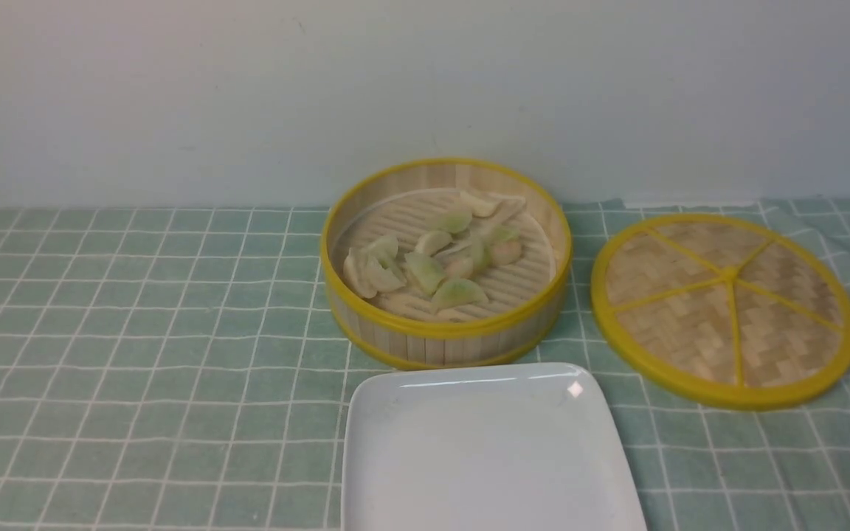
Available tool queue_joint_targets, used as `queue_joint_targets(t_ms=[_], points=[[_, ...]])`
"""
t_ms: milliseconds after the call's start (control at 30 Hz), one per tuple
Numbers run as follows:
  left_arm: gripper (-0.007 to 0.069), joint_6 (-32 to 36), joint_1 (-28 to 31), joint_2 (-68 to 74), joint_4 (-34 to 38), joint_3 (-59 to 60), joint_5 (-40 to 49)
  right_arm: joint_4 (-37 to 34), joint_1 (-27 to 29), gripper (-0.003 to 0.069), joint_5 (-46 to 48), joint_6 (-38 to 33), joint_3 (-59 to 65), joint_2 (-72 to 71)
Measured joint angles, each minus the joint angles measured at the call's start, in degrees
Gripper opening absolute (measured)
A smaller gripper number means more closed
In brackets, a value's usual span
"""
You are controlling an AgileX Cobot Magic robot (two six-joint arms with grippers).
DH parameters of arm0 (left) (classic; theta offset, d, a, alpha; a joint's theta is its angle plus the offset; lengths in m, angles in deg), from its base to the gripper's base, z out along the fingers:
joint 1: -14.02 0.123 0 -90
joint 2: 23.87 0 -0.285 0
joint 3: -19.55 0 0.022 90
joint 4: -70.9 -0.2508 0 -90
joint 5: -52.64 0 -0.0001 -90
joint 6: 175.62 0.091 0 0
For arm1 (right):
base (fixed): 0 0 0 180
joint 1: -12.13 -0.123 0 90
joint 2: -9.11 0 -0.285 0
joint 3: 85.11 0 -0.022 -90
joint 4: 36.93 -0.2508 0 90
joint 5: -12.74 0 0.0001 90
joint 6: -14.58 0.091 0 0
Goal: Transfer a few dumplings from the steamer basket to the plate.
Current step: Use the left arm to grab a dumpling from the steamer
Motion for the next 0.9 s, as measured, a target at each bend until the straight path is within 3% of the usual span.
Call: queue_joint_targets(t_ms=[100,133,167,200,233,267,300,333,467,667,900], points=[[-0.0006,3.0,0.0,2.1,-4.3,-8.2,6.0,-0.6,0.0,-0.0013,-2.3,0.1,0.0,0.0],[-0.0006,5.6,0.0,6.8,-8.0,-15.4,14.9,-0.7,-0.1,-0.0013,-2.9,0.1,-0.1,0.0],[-0.0006,5.6,0.0,7.5,-8.4,-16.2,14.9,-0.7,-0.1,-0.0013,-2.8,0.1,-0.2,0.0],[-0.0006,6.8,0.0,11.3,-10.2,-20.4,20.5,-0.3,-0.3,-0.0013,-1.7,-0.1,-0.9,0.0],[-0.0006,8.6,0.0,19.6,-13.1,-28.1,33.5,1.7,-1.2,-0.0013,2.9,-1.7,-4.3,0.0],[-0.0006,8.6,0.0,20.6,-13.4,-28.9,33.5,2.0,-1.3,-0.0013,3.5,-1.7,-4.9,0.0],[-0.0006,10.0,0.0,30.1,-15.8,-36.3,46.2,4.6,-2.4,-0.0013,10.2,-4.2,-10.4,1.3],[-0.0006,10.1,0.0,30.1,-15.8,-36.3,47.6,4.9,-2.5,-0.0013,10.2,-4.6,-11.2,1.6],[-0.0006,13.9,0.0,53.5,-20.4,-52.0,70.3,11.1,-5.1,-0.0013,30.8,-12.3,-28.7,12.3],[-0.0006,19.9,-1.2,79.1,-22.9,-68.2,77.1,13.1,-5.7,-0.0013,55.9,-23.9,-43.6,29.0],[-0.0006,22.6,-7.3,94.2,-28.1,-83.8,78.1,11.5,-5.7,-0.0013,62.3,-29.4,-45.2,33.6]])
